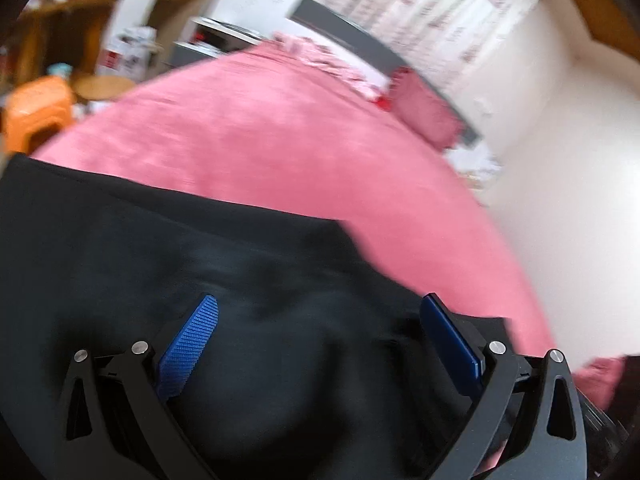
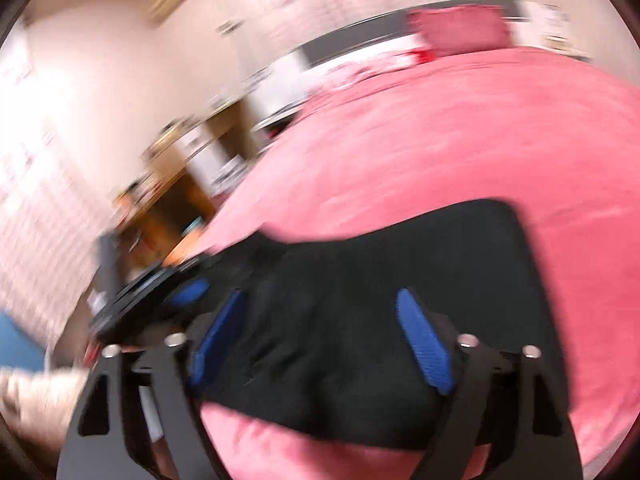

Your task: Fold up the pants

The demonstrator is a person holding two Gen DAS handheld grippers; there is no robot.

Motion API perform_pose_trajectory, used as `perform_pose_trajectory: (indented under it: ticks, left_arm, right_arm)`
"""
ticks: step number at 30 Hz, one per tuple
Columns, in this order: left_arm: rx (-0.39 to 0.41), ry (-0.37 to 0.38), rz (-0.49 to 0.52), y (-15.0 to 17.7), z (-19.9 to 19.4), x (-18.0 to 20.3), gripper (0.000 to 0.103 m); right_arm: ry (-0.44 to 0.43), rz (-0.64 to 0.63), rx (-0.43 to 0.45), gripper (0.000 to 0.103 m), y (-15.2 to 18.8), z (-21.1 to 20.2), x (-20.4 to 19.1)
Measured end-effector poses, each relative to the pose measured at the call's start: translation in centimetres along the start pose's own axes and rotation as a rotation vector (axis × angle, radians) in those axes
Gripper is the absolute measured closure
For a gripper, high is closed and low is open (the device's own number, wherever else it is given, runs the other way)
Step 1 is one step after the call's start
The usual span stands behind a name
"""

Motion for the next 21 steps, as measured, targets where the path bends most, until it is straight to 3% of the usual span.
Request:
perform_pose_trajectory:
  ticks: [2, 4, 7, 8, 9, 11, 15, 17, 20, 21]
  left_arm:
    - [-0.068, 0.084, 0.017, 1.2, 0.5, 2.4, 0.003]
    - [-0.182, 0.143, 0.051, 3.5, 1.8, 4.6, 0.003]
    - [-0.300, 0.135, 0.078, 6.1, 3.4, 5.5, 0.004]
    - [-0.300, 0.122, 0.095, 6.5, 3.6, 5.6, 0.011]
    - [-0.296, 0.121, 0.106, 6.6, 3.6, 5.7, 0.038]
    - [-0.368, 0.151, 0.126, 7.4, 4.0, 6.4, 0.086]
    - [-0.280, 0.198, 0.096, 5.5, 2.2, 7.5, 0.087]
    - [-0.259, 0.184, 0.113, 4.9, 2.0, 7.3, 0.087]
    - [-0.341, 0.102, 0.161, 7.5, 3.4, 5.4, 0.088]
    - [-0.333, 0.111, 0.166, 7.9, 3.5, 5.1, 0.088]
  right_arm:
    - [0.089, 0.041, -0.004, 0.056, -0.5, 0.6, 2.6]
    - [0.144, 0.086, -0.029, 0.062, -0.5, 1.4, 4.5]
    - [0.185, 0.078, -0.063, 0.065, 0.3, 2.6, 5.5]
    - [0.195, 0.055, -0.072, 0.066, 0.6, 2.7, 5.3]
    - [0.217, 0.023, -0.098, 0.066, 1.2, 3.4, 5.4]
    - [0.227, 0.026, -0.096, 0.066, 1.5, 3.8, 5.1]
    - [0.186, 0.029, -0.088, 0.062, 2.2, 4.6, 4.1]
    - [0.212, 0.002, -0.137, 0.061, 3.3, 5.4, 4.4]
    - [0.224, -0.043, -0.148, 0.061, 4.4, 6.0, 4.8]
    - [0.237, -0.094, -0.148, 0.061, 4.5, 6.2, 4.4]
Point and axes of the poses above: each gripper's, at about its wrist camera, not at the fingertips, and z roughly the way its jaws point, x to its right, y to its underside, the point moved 6 cm from there along z, roughly the way its jaws point, and after that the axes turned 12 degrees about x, right-handed, at the moved point
